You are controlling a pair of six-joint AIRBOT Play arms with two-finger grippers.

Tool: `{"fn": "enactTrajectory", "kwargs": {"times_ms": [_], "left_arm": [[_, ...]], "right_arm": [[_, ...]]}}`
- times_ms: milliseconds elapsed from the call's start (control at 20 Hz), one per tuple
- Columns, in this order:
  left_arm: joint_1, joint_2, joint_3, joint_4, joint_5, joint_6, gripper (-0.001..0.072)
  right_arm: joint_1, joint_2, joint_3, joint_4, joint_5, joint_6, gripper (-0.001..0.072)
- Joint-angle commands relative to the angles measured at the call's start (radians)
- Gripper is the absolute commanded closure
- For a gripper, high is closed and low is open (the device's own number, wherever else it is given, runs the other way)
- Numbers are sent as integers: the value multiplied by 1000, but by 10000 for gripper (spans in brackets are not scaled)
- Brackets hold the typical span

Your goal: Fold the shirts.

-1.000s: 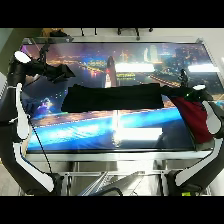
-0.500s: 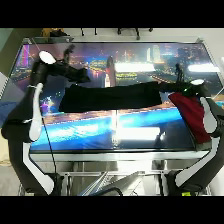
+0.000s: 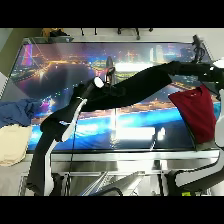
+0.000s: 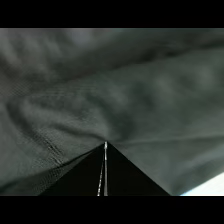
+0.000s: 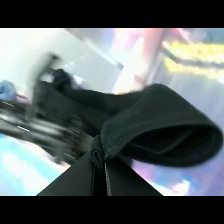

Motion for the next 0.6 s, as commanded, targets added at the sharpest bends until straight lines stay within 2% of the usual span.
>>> {"fn": "enactTrajectory", "kwargs": {"times_ms": [0, 100, 250, 400, 550], "left_arm": [[-69, -26, 16, -44, 117, -10, 695], [-78, -25, 65, -48, 55, -10, 695], [-34, 62, 93, -45, -132, 8, 696], [89, 256, 29, -45, -320, 65, 696], [267, 460, 37, -45, -476, 77, 696]], "right_arm": [[1, 89, 7, 24, 31, 19, 695], [1, 103, 7, 24, 33, 20, 695], [18, 100, 7, 24, 39, 31, 695], [92, 99, 7, 24, 9, 31, 695], [254, 76, 7, 27, -127, 24, 694]]}}
